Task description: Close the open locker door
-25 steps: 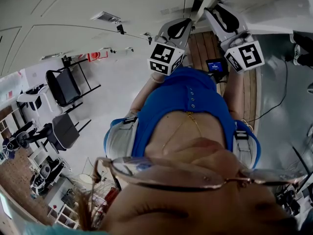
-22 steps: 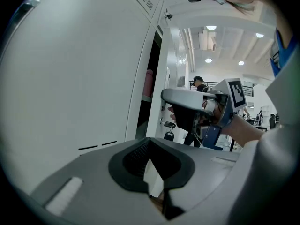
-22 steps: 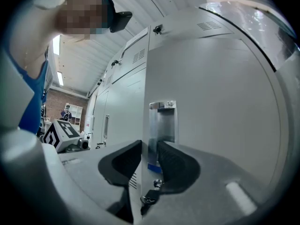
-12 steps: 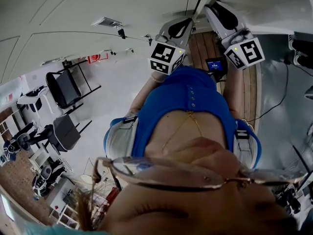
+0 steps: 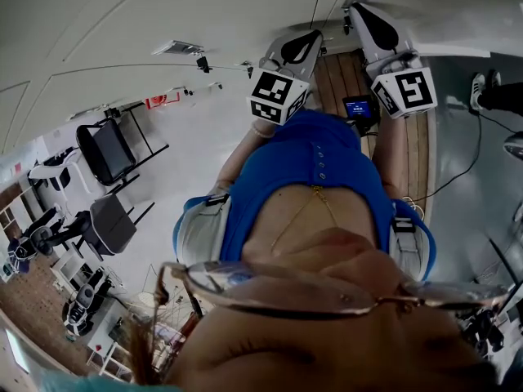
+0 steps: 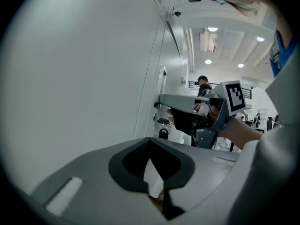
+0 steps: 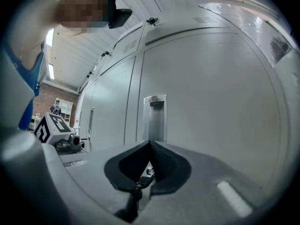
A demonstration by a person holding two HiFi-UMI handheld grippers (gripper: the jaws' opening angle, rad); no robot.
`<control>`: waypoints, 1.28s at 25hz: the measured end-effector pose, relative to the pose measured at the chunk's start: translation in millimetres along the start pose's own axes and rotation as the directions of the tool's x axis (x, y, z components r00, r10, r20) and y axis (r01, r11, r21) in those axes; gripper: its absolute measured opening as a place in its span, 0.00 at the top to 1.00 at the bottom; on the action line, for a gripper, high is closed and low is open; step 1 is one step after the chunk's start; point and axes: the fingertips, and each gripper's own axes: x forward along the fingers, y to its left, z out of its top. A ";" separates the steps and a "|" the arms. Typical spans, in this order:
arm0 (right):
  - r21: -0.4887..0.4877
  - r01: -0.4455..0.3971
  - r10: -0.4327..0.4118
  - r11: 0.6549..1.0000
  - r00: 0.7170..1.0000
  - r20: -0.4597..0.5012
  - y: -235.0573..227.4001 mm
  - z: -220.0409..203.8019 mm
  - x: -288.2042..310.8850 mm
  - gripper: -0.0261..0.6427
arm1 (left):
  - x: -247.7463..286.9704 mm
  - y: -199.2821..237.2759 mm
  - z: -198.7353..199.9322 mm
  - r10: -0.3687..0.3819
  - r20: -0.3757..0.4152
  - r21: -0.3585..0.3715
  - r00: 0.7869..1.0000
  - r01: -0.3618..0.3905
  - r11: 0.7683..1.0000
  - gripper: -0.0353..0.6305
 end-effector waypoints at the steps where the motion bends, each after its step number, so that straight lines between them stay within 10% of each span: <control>1: 0.015 0.001 -0.001 1.000 1.000 0.004 -0.6 0.3 -0.1 0.96 | 0.7 0.9 0.4 -0.001 0.000 0.000 1.000 0.001 1.000 0.95; 32: 0.033 0.028 -0.027 0.999 0.999 -0.025 8.6 -6.3 -21.6 0.96 | -1.7 -12.0 15.5 0.038 0.056 0.002 0.998 -0.038 0.999 0.95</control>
